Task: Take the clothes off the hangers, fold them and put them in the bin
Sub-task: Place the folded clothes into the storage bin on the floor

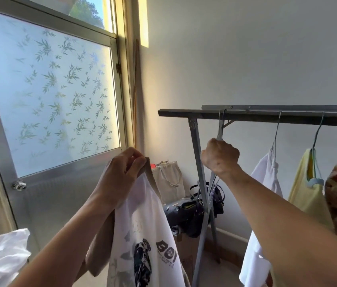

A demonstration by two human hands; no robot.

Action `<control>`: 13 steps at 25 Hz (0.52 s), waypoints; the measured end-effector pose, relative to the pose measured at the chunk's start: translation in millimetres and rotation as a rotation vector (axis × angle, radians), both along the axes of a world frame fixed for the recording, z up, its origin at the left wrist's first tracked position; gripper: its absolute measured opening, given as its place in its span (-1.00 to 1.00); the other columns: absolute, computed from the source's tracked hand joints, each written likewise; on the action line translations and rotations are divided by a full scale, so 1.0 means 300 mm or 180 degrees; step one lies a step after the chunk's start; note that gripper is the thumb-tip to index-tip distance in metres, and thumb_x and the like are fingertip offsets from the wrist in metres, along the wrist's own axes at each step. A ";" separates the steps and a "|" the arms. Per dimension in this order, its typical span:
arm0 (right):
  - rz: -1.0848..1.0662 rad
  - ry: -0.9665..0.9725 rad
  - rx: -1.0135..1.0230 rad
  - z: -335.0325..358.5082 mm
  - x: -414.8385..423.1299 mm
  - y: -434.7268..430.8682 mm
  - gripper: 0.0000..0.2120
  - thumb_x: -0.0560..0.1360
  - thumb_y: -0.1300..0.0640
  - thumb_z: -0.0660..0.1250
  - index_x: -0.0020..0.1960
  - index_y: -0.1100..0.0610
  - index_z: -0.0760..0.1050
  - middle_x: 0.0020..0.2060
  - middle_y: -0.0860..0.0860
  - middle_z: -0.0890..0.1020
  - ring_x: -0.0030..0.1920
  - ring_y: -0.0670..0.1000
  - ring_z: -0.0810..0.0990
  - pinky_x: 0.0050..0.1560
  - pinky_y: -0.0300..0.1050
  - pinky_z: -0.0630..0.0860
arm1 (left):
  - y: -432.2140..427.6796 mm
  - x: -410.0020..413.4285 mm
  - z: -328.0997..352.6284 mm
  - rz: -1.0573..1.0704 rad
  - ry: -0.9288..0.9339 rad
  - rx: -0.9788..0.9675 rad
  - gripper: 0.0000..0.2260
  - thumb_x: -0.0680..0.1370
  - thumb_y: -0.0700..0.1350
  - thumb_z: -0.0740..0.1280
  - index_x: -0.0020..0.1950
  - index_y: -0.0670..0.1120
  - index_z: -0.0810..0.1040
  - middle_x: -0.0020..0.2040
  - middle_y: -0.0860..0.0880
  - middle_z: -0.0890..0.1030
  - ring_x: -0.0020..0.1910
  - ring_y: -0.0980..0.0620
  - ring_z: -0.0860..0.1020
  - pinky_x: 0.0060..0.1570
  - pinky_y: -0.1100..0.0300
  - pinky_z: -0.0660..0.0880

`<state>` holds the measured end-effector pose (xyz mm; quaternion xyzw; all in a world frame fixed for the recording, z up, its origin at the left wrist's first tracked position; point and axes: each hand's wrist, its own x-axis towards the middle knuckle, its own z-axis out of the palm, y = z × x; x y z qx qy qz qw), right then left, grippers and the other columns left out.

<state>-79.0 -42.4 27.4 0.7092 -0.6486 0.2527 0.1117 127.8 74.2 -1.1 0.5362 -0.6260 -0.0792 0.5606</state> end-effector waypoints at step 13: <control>0.3595 -0.1725 0.1839 -0.301 0.160 0.148 -0.78 0.49 0.05 0.41 0.13 0.07 0.60 0.01 -0.11 0.65 0.04 -0.14 0.60 0.01 -0.19 0.52 | 0.085 -0.013 0.065 -0.0808 -0.0371 0.0387 -0.92 0.59 -0.27 0.28 -0.08 -0.22 0.54 -0.44 0.11 0.53 -0.45 0.27 0.45 -0.38 0.49 0.35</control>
